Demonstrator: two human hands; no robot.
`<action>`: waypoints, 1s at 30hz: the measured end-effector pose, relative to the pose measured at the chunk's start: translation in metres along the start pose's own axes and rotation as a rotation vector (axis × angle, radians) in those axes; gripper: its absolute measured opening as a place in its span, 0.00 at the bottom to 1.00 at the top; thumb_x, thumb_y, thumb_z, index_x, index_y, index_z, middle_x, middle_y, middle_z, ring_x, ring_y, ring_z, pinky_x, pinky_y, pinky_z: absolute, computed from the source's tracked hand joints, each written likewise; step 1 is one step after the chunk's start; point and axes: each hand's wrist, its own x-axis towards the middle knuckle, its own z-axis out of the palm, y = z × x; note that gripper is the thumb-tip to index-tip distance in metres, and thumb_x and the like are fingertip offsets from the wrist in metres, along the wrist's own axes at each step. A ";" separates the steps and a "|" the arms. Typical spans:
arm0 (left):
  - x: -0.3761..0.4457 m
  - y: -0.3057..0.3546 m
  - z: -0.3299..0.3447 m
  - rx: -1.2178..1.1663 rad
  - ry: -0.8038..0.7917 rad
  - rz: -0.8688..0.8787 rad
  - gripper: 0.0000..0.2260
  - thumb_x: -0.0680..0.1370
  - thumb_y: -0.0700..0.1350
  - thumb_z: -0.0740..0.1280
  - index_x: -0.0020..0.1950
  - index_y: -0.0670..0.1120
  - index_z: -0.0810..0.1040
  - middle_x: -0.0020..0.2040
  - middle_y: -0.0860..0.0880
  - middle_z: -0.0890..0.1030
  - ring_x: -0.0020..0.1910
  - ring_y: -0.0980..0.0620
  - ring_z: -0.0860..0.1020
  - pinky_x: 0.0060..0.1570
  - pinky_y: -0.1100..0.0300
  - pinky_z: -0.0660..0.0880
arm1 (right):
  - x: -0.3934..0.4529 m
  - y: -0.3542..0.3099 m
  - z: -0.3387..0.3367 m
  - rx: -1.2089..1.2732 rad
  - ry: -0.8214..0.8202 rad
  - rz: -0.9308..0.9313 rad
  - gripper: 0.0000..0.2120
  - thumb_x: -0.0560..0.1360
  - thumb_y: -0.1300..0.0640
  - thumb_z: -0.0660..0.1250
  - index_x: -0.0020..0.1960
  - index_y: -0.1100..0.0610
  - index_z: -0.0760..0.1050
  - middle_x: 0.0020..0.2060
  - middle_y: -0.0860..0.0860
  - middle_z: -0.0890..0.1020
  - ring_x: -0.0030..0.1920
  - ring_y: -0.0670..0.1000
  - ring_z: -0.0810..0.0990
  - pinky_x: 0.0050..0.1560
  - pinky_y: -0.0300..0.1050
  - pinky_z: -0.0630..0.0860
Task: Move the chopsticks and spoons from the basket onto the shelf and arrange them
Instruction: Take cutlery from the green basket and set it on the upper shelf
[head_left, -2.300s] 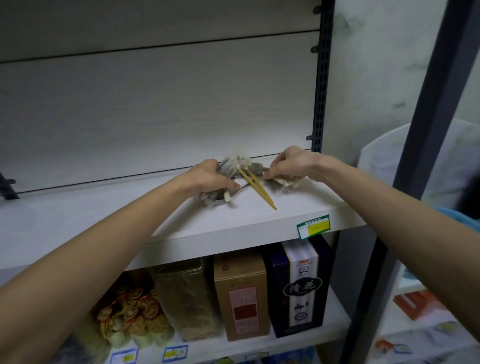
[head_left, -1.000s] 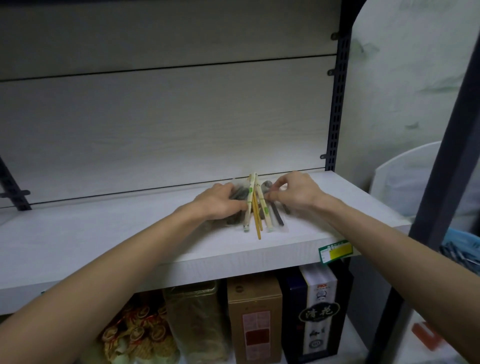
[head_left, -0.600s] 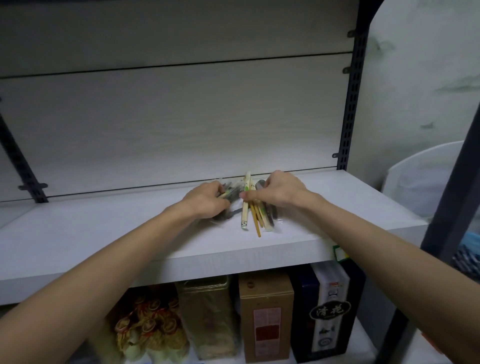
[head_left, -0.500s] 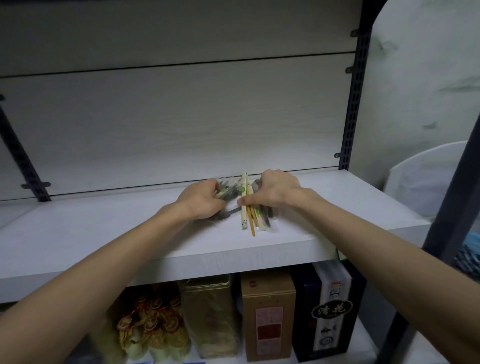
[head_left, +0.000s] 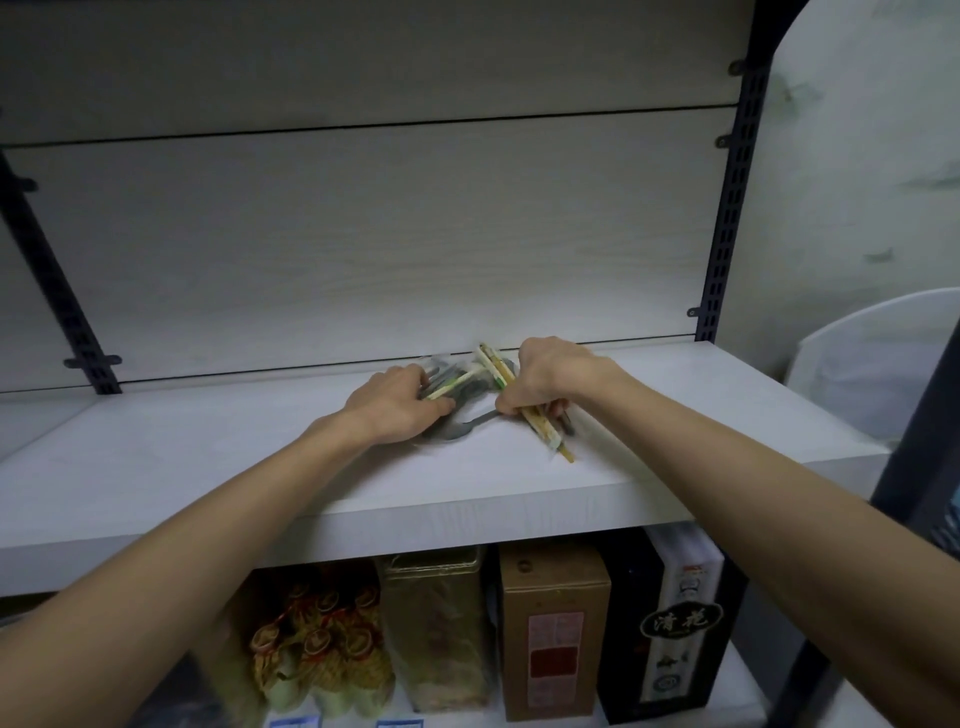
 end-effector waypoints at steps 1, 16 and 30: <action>-0.001 0.000 0.000 0.004 -0.005 0.001 0.21 0.78 0.62 0.65 0.62 0.48 0.75 0.59 0.47 0.79 0.56 0.45 0.76 0.51 0.52 0.74 | 0.000 0.000 0.002 -0.017 0.021 0.002 0.12 0.69 0.48 0.72 0.40 0.56 0.76 0.33 0.50 0.83 0.32 0.51 0.83 0.33 0.39 0.74; 0.004 0.000 0.003 -0.038 -0.023 0.006 0.29 0.75 0.71 0.61 0.61 0.48 0.74 0.62 0.45 0.76 0.60 0.42 0.75 0.52 0.51 0.72 | 0.005 0.020 0.007 0.557 0.052 -0.012 0.14 0.75 0.56 0.64 0.44 0.66 0.83 0.35 0.54 0.87 0.40 0.59 0.86 0.44 0.48 0.82; 0.001 0.060 0.014 0.026 -0.033 0.127 0.29 0.73 0.74 0.61 0.55 0.50 0.75 0.66 0.46 0.74 0.69 0.42 0.68 0.66 0.42 0.66 | -0.023 0.075 0.009 0.929 0.041 0.103 0.11 0.82 0.63 0.65 0.54 0.71 0.78 0.42 0.60 0.86 0.29 0.49 0.81 0.25 0.39 0.77</action>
